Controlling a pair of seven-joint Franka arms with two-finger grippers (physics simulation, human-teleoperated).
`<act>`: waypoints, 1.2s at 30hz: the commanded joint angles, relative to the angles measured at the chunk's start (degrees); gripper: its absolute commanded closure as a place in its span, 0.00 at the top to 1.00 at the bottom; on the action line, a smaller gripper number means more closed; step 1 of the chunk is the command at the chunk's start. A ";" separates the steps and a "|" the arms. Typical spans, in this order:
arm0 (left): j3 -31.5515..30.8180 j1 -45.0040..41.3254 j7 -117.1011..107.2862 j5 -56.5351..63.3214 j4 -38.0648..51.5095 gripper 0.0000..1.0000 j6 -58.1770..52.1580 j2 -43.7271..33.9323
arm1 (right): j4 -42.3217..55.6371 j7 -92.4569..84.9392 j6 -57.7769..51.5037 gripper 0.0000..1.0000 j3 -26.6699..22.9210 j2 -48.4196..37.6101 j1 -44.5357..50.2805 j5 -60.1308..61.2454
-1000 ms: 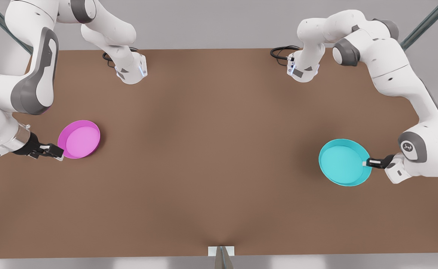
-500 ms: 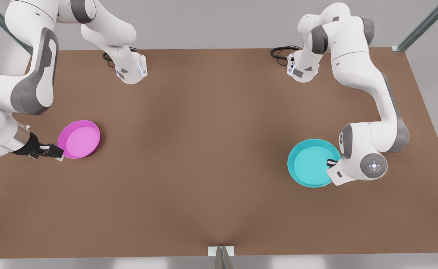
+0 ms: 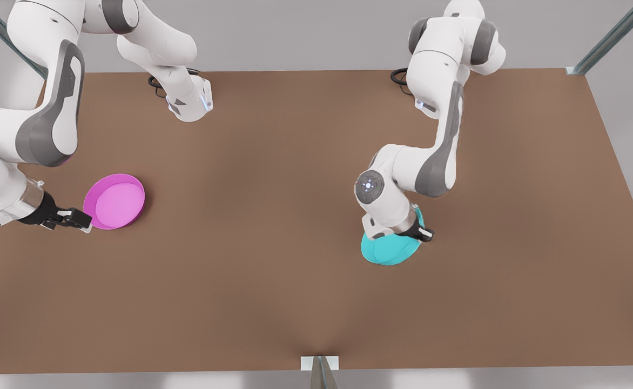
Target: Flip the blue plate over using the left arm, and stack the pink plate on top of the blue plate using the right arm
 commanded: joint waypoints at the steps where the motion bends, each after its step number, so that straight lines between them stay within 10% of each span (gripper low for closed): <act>1: 0.06 -0.34 0.01 2.31 -0.04 0.21 0.04 -0.02 | 0.00 0.00 0.00 1.00 0.00 0.00 -0.01 0.00; 19: -0.11 -20.91 -32.42 43.36 -7.78 0.21 2.94 5.69 | 0.00 0.00 0.35 1.00 0.00 -0.01 -0.01 0.01; 36: -0.11 -28.56 -47.71 49.60 -7.51 0.21 -5.76 17.38 | 0.00 0.00 0.62 1.00 0.00 -0.18 0.08 0.00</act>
